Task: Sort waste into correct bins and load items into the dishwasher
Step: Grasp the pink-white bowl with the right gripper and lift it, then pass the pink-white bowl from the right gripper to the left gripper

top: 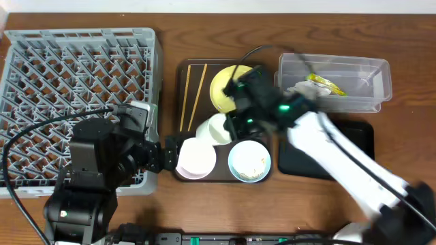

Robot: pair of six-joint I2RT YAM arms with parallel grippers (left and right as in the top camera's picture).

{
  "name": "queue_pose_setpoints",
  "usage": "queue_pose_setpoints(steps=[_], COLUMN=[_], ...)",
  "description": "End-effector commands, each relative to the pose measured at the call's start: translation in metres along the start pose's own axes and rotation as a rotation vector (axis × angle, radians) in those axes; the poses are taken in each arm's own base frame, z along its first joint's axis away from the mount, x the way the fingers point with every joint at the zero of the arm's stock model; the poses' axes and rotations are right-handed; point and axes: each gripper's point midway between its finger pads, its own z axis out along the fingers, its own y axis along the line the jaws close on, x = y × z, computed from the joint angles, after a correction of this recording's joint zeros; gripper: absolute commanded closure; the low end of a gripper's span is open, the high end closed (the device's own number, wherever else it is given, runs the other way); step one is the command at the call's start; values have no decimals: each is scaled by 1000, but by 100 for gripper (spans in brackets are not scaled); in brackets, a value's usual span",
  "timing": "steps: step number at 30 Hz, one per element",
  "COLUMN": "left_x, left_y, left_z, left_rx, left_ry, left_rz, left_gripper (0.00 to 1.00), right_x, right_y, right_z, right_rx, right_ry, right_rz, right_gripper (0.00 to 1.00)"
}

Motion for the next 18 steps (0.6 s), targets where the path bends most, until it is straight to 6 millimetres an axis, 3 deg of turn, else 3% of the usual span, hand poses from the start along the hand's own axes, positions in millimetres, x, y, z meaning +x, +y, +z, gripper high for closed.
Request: queue_pose_setpoints(steps=[1, 8, 13, 18], left_x=[-8, -19, -43, -38], left_y=[-14, -49, -44, -38], left_z=[-1, 17, 8, 23], left_rx=[78, 505, 898, 946], left_ry=[-13, 106, 113, 184], left_rz=[-36, -301, -445, -552], left_gripper=[6, 6, 7, 7], right_x=[-7, -16, -15, -15], right_y=[22, 35, 47, 70], right_z=[-31, -77, -99, -106], right_rx=[-114, -212, -291, -418], right_ry=[-62, -173, -214, -237], right_rz=[-159, -255, -307, -395], right_gripper=[99, 99, 99, 99])
